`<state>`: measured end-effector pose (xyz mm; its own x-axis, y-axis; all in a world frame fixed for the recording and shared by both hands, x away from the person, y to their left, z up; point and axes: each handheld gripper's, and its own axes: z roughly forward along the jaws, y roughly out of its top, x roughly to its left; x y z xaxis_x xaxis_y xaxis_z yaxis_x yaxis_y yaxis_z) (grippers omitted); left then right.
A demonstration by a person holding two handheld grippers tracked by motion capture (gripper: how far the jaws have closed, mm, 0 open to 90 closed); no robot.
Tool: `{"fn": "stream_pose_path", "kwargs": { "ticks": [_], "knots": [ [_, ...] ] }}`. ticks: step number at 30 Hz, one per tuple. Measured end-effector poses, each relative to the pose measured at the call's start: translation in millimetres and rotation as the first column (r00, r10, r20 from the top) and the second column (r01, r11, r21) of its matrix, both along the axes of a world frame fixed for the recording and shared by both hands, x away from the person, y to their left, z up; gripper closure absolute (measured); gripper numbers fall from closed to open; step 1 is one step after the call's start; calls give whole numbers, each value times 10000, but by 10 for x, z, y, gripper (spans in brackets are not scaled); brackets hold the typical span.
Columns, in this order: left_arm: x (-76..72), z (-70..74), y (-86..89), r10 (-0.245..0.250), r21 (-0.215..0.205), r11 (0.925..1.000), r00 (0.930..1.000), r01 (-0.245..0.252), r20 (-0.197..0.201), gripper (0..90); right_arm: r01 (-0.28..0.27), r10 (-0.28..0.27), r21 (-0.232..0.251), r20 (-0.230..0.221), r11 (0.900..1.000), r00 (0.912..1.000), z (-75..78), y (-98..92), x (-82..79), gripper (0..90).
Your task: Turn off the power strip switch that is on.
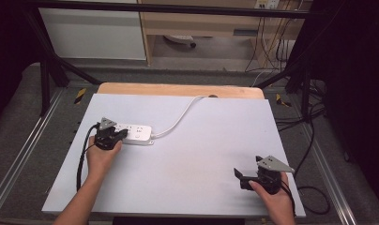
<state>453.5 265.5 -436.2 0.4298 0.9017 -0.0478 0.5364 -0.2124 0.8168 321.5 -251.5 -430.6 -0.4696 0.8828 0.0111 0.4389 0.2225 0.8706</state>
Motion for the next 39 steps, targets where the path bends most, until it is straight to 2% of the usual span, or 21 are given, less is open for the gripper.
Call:
{"fn": "stream_pose_path", "kwargs": {
  "ticks": [6,8,9,10,11,13,14,15,17,20,24,26,35,36,39],
  "knots": [
    [-1,3,-13,-2,77,10000,10000,2,4,900,-21,21,12,4,10000,10000,3,0,-1,43],
    [1,0,-25,-91,-65,9999,9999,91,-49,900,-26,26,-9,27,10000,10000,7,0,-2,43],
    [-6,8,-63,-64,210,9998,10000,64,-5,900,-27,27,5,31,10000,10000,8,0,-3,42],
    [-6,8,-63,-64,210,9998,10000,64,-5,900,-29,29,13,28,10000,10000,10,0,-5,42],
    [-24,10,-147,75,1042,9945,9994,-111,341,900,-18,18,16,47,10000,10000,11,0,-6,42],
    [-25,11,-160,172,1085,9939,9992,-209,347,900,-16,16,21,50,10000,10000,13,-2,-11,42],
    [-22,-2,-123,239,620,9977,9994,-255,262,900,-21,21,34,58,10000,10000,14,-5,-14,42],
    [-20,-7,-101,242,417,9988,9995,-251,219,900,-32,32,49,63,10000,10000,16,-8,-17,42],
    [-26,-3,-114,213,481,9986,9996,-223,203,900,-20,20,80,49,10000,10000,16,-13,-17,41],
    [-23,-11,-90,301,145,9994,9995,-303,115,900,-21,21,88,41,10000,10000,12,-13,-11,42],
    [-26,-17,-87,391,22,9992,9992,-391,119,900,-53,53,46,48,10000,10000,15,-7,-17,41],
    [-22,-26,-64,411,-240,9989,9991,-410,51,900,-44,44,25,31,10000,10000,12,-8,-15,40],
    [-24,-42,-37,507,-574,9971,9987,-509,-53,900,-36,36,27,8,10000,10000,10,-8,-15,40],
    [-30,-40,-52,477,-413,9980,9989,-476,17,900,-33,33,33,11,10000,10000,10,-10,-15,40],
    [-22,-19,-63,448,-277,9986,9990,-449,-53,900,-33,33,38,5,10000,10000,7,-13,-10,40]
  ]
}}
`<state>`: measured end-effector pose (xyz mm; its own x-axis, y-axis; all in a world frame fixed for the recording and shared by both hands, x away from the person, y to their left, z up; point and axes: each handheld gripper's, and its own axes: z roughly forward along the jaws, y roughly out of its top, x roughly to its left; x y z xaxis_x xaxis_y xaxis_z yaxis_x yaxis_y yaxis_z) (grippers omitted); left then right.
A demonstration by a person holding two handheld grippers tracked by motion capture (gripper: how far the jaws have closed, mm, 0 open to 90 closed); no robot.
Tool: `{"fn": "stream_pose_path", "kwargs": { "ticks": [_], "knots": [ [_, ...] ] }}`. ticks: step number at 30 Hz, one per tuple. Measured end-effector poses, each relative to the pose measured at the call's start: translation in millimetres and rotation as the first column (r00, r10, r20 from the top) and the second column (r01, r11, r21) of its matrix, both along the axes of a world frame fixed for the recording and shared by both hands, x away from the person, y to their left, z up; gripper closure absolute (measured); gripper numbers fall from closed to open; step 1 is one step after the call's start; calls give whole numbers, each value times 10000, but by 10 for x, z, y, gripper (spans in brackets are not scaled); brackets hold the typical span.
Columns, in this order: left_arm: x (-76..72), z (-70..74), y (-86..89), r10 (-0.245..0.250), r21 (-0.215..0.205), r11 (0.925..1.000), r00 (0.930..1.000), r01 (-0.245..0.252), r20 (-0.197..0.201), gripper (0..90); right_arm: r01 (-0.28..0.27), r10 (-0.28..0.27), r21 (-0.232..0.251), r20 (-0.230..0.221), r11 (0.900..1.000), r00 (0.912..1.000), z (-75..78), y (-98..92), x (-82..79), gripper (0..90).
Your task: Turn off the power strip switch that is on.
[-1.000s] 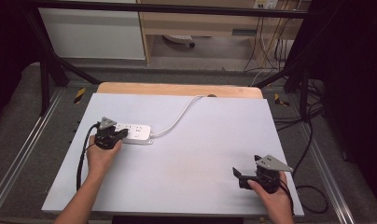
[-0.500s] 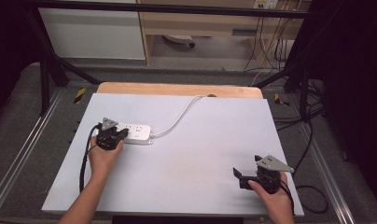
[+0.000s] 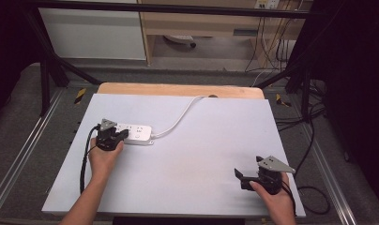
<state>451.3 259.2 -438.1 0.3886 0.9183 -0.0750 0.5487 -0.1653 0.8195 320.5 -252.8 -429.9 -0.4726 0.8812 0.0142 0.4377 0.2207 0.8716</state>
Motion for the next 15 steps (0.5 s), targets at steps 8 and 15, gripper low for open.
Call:
{"fn": "stream_pose_path", "kwargs": {
  "ticks": [8,15],
  "knots": [
    [-3,-3,2,-6,-27,10000,10000,6,40,900,-17,17,-44,-63,10000,10000,-9,11,10,39],
    [-8,6,4,-29,-194,9998,9998,32,179,900,-23,23,-57,-40,10000,10000,-6,4,2,39]
  ]
}}
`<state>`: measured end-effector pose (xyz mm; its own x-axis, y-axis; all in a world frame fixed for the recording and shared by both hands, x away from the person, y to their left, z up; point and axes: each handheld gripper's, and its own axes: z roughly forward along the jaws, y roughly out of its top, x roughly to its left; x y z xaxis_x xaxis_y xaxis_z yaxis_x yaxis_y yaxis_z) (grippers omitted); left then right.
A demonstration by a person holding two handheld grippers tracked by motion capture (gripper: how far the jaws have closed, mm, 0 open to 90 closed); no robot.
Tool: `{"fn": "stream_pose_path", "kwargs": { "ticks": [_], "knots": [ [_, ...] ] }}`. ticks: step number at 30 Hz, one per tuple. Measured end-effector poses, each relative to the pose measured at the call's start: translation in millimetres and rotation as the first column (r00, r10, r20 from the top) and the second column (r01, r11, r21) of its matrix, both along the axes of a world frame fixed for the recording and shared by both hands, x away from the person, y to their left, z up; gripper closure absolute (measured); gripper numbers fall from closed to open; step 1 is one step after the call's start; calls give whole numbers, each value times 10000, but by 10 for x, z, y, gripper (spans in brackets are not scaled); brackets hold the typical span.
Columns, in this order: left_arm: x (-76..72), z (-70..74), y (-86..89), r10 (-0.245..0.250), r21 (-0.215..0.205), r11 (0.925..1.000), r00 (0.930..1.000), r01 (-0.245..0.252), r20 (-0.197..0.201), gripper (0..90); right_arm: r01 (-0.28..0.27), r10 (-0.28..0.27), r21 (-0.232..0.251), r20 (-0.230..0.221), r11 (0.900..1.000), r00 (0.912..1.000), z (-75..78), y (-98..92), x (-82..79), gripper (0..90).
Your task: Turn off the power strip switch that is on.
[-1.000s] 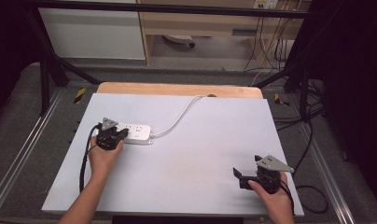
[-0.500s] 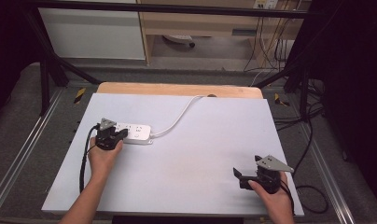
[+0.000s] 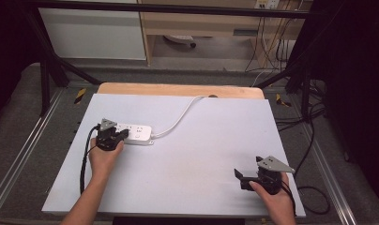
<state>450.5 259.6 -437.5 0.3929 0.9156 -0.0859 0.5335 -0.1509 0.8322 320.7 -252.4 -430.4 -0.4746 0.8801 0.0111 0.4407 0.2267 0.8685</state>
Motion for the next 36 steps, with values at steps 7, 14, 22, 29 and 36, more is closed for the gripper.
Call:
{"fn": "stream_pose_path", "kwargs": {
  "ticks": [7,14,22,29,36],
  "knots": [
    [0,-13,-57,-212,21,9998,9998,212,43,900,15,-15,17,-6,10000,10000,1,3,-1,39],
    [-4,-24,-40,-316,-7,9995,9994,316,161,900,1,-1,17,-2,10000,10000,0,1,1,39],
    [-3,-29,-17,-297,-134,9995,9993,300,230,900,-13,13,31,5,10000,10000,1,5,0,39],
    [-11,-20,-29,-373,-215,9990,9985,382,389,900,-21,21,25,5,10000,10000,1,6,0,38],
    [-26,8,-41,-372,-439,9982,9973,400,626,882,-67,67,13,29,10000,10000,-3,14,4,39]
  ]
}}
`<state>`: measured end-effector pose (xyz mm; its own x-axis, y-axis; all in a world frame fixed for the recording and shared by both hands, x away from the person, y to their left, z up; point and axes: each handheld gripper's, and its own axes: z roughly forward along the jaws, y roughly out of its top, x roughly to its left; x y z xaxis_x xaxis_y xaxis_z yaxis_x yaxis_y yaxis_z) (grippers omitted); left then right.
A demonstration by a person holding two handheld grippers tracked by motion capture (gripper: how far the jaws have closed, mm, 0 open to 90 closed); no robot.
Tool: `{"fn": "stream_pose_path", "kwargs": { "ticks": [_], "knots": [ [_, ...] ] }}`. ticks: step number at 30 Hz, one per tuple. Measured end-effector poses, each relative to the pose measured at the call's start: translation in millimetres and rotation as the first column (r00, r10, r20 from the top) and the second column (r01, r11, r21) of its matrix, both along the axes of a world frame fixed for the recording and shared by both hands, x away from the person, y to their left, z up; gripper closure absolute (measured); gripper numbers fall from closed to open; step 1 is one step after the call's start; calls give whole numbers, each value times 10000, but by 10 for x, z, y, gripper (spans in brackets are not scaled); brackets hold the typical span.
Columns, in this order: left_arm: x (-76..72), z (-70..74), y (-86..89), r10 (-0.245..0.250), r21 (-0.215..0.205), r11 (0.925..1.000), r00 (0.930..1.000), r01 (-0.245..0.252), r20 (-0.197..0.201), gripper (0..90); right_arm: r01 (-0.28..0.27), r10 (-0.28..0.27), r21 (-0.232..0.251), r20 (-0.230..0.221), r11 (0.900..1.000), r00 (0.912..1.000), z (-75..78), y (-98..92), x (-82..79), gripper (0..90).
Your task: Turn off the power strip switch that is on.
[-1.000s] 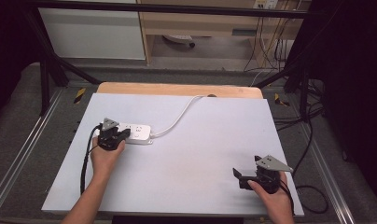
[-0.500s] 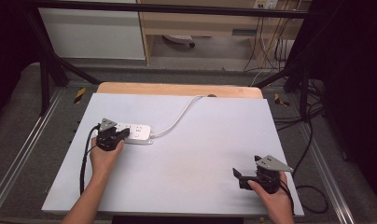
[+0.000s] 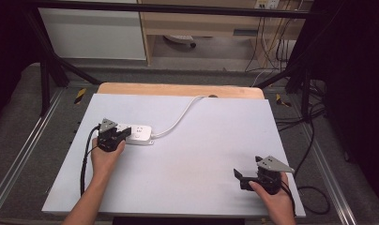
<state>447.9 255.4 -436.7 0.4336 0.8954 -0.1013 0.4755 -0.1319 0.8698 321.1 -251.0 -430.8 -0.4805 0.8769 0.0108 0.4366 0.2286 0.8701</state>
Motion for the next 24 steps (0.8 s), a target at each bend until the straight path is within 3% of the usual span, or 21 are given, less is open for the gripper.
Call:
{"fn": "stream_pose_path", "kwargs": {
  "ticks": [2,9,24],
  "knots": [
    [-1,8,2,55,-16,10000,10000,-55,35,798,-4,4,-7,20,10000,10000,2,1,-2,38],
    [-6,33,37,222,-128,9997,9995,-219,239,692,9,-9,23,-8,10000,10000,2,-3,-3,38],
    [-3,59,45,75,-579,9983,9988,-48,480,449,11,-11,-8,5,10000,10000,1,-2,-1,38]
  ]
}}
